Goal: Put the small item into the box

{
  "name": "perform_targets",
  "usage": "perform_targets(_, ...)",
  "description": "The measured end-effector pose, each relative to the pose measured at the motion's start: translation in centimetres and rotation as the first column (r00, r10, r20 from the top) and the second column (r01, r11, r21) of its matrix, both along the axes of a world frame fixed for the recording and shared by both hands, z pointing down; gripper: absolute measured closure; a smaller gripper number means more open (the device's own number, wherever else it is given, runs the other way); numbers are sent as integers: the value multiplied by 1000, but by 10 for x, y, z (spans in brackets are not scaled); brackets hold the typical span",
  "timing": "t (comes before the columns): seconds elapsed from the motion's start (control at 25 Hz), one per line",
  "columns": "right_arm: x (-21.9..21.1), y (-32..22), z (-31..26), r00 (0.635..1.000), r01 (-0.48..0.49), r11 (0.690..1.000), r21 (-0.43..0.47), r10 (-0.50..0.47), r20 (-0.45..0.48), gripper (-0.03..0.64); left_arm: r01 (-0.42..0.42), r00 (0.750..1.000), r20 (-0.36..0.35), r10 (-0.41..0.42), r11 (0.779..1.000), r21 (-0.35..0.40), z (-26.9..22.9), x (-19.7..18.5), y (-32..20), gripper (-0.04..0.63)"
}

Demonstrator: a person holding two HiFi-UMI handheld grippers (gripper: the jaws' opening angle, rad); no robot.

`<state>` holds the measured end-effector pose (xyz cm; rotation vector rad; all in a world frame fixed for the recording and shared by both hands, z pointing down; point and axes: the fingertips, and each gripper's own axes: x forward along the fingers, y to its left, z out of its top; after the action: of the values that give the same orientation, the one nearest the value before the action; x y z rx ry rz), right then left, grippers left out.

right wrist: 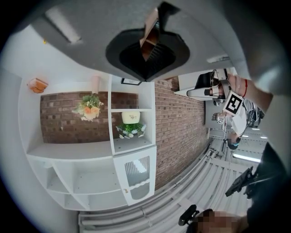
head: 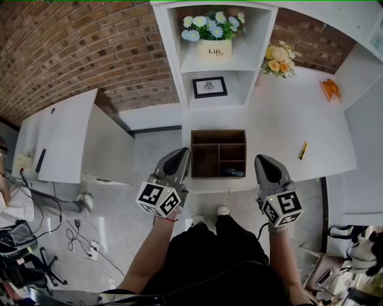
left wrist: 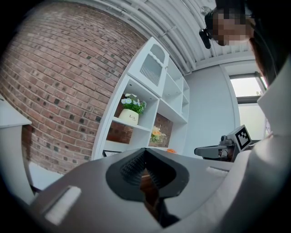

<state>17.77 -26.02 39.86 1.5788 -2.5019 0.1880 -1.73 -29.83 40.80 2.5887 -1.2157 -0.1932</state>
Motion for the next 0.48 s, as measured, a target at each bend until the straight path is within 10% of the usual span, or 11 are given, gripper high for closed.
perform_targets(0.48, 3, -5, -8, 1000, -3, 1000, 30, 2, 11, 614, -4, 1000, -11, 5, 1000, 17, -6, 6, -4, 594)
